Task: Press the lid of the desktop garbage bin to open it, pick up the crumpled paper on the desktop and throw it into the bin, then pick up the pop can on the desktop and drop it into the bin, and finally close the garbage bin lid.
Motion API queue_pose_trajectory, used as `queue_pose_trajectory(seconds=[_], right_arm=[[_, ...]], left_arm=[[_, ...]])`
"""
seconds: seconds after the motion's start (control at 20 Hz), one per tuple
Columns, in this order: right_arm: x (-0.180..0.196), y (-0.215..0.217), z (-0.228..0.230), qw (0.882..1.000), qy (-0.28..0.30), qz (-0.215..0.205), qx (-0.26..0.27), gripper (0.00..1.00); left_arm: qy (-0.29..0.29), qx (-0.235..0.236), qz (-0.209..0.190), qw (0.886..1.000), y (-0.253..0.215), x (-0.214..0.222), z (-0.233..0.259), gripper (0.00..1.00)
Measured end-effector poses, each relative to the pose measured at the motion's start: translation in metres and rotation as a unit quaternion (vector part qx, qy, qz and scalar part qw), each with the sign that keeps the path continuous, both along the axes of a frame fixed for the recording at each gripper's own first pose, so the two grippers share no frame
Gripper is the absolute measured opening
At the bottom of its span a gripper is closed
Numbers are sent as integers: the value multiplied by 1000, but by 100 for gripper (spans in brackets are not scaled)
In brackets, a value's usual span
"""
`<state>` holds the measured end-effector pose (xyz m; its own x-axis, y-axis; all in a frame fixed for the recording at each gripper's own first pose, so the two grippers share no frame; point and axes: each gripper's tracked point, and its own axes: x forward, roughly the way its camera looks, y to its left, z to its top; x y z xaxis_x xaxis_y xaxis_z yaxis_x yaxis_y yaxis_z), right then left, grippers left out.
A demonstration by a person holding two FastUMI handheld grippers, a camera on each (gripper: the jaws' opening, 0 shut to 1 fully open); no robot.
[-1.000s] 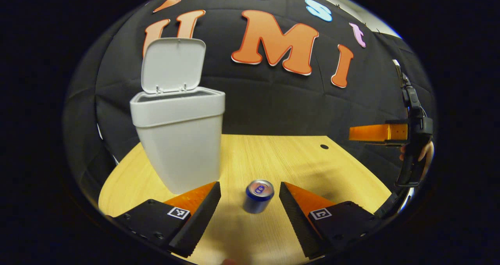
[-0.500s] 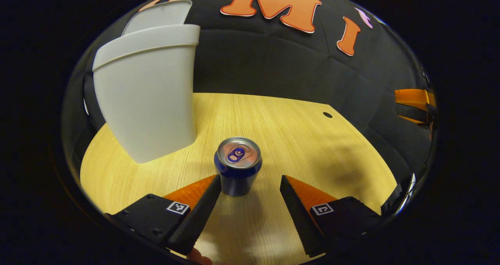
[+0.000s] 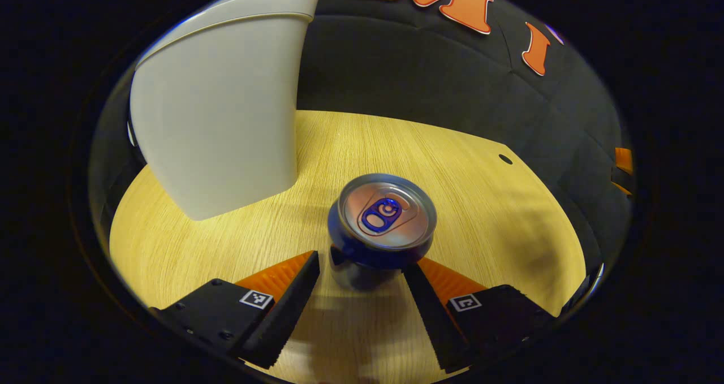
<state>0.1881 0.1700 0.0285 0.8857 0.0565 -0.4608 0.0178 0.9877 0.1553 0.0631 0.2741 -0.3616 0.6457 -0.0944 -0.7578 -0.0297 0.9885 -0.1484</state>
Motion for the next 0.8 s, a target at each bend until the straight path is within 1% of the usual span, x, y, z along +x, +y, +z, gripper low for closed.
queue_pose_trajectory(seconds=[0.05,0.15,0.25,0.3,0.35,0.4,0.5,0.6,0.75,0.8], right_arm=[[1,1,-1,1000,1,1,0,95],[0,3,-1,1000,2,5,4,95],[0,10,3,1000,3,8,11,95],[1,14,5,1000,1,10,15,95],[2,17,7,1000,-1,11,19,95],[4,21,9,1000,-3,13,23,95],[8,31,15,999,-11,19,29,95],[11,42,22,999,-19,25,36,95],[17,61,34,998,-34,37,49,95],[18,66,38,997,-38,38,51,95]], left_arm=[[-5,3,-1,1000,-4,-3,4,82],[-30,1,-5,1000,1,1,28,82],[-48,-6,-10,999,7,4,62,81],[-62,-10,-7,998,11,5,76,81],[-79,-15,-2,997,17,9,99,81],[-98,-23,5,995,23,16,130,81],[-135,-34,32,990,43,36,183,80],[-168,-34,55,984,68,52,237,79],[-196,-27,89,976,113,80,302,79],[-203,-21,96,974,127,93,315,79]])
